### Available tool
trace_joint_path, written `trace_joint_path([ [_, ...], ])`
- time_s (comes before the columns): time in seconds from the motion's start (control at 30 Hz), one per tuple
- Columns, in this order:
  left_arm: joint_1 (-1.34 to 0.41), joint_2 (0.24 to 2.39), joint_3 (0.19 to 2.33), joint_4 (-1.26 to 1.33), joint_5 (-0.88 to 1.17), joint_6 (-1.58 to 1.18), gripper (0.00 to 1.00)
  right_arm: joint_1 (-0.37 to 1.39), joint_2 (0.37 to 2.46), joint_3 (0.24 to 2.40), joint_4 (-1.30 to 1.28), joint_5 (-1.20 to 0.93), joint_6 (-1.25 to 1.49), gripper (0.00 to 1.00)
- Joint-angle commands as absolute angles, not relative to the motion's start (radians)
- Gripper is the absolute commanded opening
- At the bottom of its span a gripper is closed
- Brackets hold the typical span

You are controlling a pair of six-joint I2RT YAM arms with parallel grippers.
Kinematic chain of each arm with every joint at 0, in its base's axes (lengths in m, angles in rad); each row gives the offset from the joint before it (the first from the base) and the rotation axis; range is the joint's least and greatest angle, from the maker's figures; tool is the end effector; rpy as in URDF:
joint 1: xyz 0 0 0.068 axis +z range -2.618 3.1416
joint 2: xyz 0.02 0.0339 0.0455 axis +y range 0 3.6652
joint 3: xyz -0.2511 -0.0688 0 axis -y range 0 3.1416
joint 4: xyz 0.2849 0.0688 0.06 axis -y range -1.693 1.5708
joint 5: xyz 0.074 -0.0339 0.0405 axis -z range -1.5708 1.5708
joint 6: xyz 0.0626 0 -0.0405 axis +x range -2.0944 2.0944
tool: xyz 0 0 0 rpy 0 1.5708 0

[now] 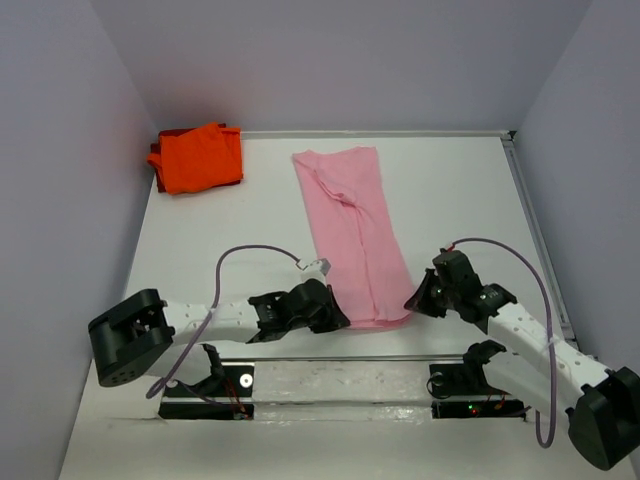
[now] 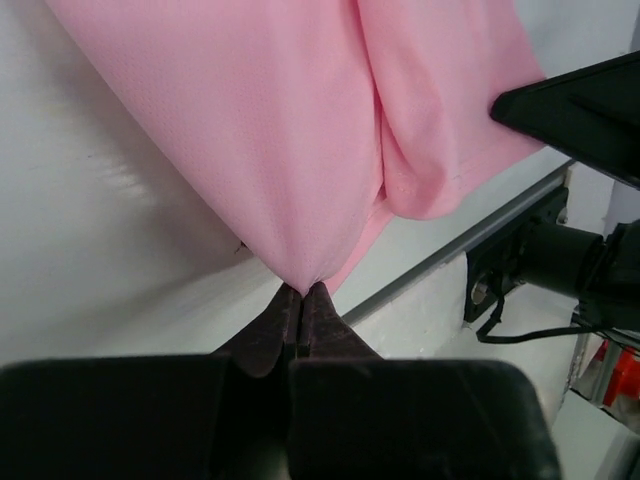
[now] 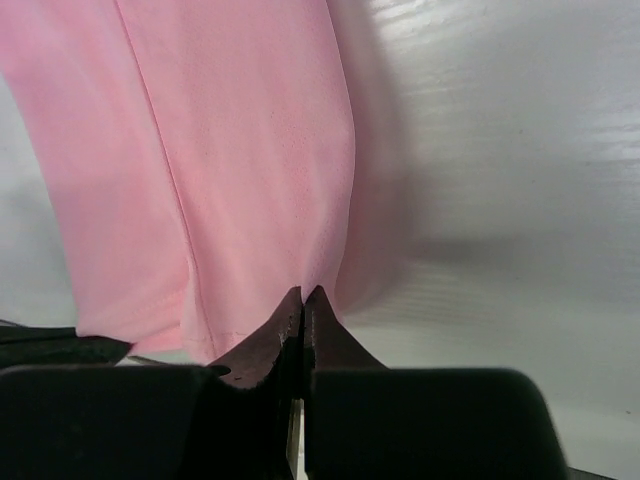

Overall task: Fold and stack the t-shirts
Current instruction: Grab the bottom of the folded rectangular tshirt with both arms, then fold the folded rectangular tshirt in 1/3 of the way

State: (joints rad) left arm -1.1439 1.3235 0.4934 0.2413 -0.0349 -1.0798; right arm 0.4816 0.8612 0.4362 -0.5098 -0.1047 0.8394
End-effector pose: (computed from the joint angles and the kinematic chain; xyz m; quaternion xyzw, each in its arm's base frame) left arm 0.1298 -0.2800 0.1114 0.0200 0.8815 -0.4158 0.2226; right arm 0.1934 0.1085 0.1316 0.1527 0.9363 0.2308 0.2161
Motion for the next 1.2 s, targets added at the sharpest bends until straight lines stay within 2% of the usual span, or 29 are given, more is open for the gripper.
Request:
trace_joint_path([
  [0.0,-1.149,1.189,0.439,0.149,-0.063,-1.092,0.00,0.525,0.798,0.416,-0.557,-0.146,0.874,0.00],
  [0.2,-1.150,1.005,0.387,0.057,-0.112,-1.124,0.00,0.606,0.759,0.440,-0.588,-0.091,0.885,0.00],
  [0.33,-1.150,0.930,0.408,-0.058,-0.189,-1.121,0.00,0.678,0.843,0.535,-0.580,0.032,0.825,0.00],
  [0.57,-1.149,0.983,0.547,-0.207,-0.317,-1.048,0.00,0.725,1.072,0.678,-0.508,0.153,0.707,0.00],
  [0.83,-1.100,0.977,0.638,-0.184,-0.563,-0.885,0.00,0.726,1.189,0.848,-0.428,0.259,0.548,0.00],
  [0.87,-1.100,0.974,0.646,-0.175,-0.560,-0.856,0.00,0.726,1.189,0.870,-0.428,0.268,0.548,0.00],
  [1.07,-0.833,0.997,0.699,-0.082,-0.430,-0.655,0.00,0.726,1.291,1.029,-0.431,0.383,0.457,0.00],
  [1.17,-0.776,1.047,0.719,-0.042,-0.374,-0.576,0.00,0.726,1.344,1.081,-0.430,0.448,0.428,0.00],
])
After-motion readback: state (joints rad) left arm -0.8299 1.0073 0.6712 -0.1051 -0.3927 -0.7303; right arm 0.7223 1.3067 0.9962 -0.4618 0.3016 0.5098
